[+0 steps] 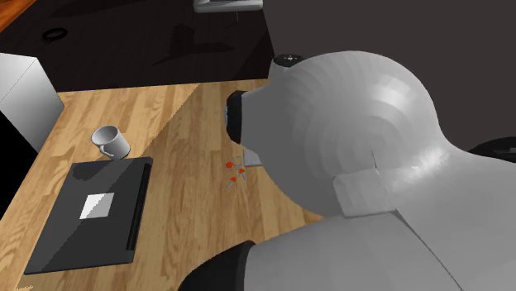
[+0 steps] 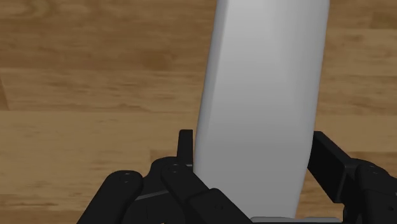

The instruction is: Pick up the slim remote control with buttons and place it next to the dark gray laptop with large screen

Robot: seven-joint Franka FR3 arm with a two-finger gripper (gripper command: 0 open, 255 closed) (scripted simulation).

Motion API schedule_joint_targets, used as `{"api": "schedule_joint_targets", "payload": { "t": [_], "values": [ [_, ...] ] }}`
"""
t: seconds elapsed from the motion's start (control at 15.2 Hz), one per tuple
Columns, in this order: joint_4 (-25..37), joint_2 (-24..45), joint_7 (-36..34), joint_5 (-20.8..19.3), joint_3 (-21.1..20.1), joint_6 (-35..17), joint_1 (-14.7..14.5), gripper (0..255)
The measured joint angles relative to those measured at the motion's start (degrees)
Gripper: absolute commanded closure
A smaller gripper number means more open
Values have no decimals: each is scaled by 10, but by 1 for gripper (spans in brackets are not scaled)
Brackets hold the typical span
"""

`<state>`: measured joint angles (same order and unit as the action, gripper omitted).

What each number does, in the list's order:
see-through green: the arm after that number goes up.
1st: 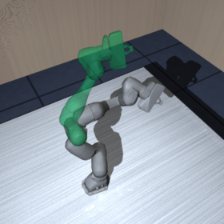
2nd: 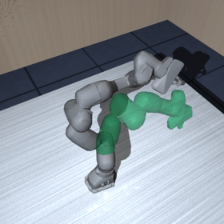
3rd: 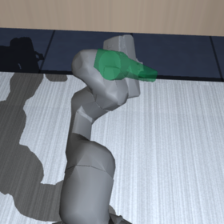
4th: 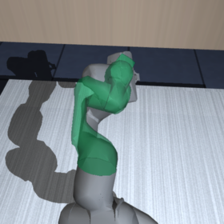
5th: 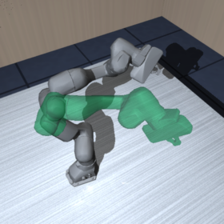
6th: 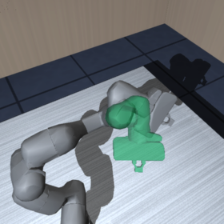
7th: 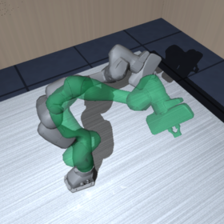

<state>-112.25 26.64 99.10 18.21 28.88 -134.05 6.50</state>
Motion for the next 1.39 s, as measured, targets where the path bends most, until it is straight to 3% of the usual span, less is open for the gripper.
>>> {"api": "schedule_joint_targets", "payload": {
  "t": [0.66, 1.39],
  "values": [
    [-97, -72, -144, -39, -11, -40, -125, 255],
    [-118, -90, -303, -62, -45, -54, -237, 255]
  ]
}}
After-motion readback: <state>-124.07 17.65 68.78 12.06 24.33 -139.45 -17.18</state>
